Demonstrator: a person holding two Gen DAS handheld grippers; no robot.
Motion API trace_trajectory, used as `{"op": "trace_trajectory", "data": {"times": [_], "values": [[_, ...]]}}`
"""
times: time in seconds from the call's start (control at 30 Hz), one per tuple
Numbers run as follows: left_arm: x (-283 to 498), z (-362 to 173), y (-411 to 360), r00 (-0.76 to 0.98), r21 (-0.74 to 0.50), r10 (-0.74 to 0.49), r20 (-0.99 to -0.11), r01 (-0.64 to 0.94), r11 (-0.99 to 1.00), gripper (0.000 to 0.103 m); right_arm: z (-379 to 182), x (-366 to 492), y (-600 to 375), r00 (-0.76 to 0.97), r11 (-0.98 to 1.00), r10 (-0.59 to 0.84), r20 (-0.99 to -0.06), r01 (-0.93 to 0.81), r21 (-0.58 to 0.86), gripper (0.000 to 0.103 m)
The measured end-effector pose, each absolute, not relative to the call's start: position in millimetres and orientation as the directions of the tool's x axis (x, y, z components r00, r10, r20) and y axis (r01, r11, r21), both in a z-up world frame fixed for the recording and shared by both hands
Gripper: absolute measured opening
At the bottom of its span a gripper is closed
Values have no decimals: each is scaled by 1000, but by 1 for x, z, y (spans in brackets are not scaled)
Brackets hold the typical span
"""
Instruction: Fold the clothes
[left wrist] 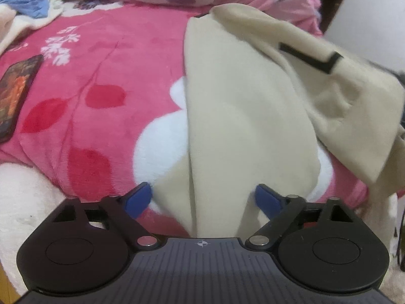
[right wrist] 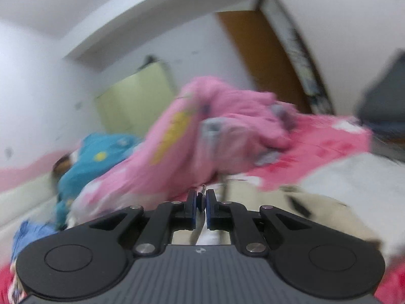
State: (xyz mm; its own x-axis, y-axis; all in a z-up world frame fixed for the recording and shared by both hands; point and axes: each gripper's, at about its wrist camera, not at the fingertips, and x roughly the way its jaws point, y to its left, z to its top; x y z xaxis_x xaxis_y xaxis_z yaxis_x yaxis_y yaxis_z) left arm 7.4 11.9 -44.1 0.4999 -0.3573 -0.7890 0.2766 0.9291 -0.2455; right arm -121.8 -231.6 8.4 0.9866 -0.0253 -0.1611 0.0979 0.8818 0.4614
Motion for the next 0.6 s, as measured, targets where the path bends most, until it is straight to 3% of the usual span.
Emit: {"op": "trace_trajectory", "data": {"times": [0.13, 0.4, 0.53, 0.57, 0.6], "values": [[11, -45, 11, 516, -237, -310, -798, 204, 950, 65, -18, -131, -224, 979, 843, -32, -201, 134, 521, 8], [9, -32, 10, 570, -245, -249, -783, 87, 966, 14, -39, -169, -214, 980, 795, 5, -197, 115, 595, 8], [8, -27, 4, 570, -266, -279, -772, 109, 958, 16, -50, -182, -200, 981, 772, 25, -193, 104, 627, 8], [7, -27, 5, 571, -278, -290, -768, 110, 954, 22, -53, -183, -193, 981, 770, 28, -193, 102, 630, 8], [5, -26, 6, 571, -290, -300, -764, 112, 951, 40, -55, -187, -188, 981, 769, 31, -194, 100, 632, 8]]}}
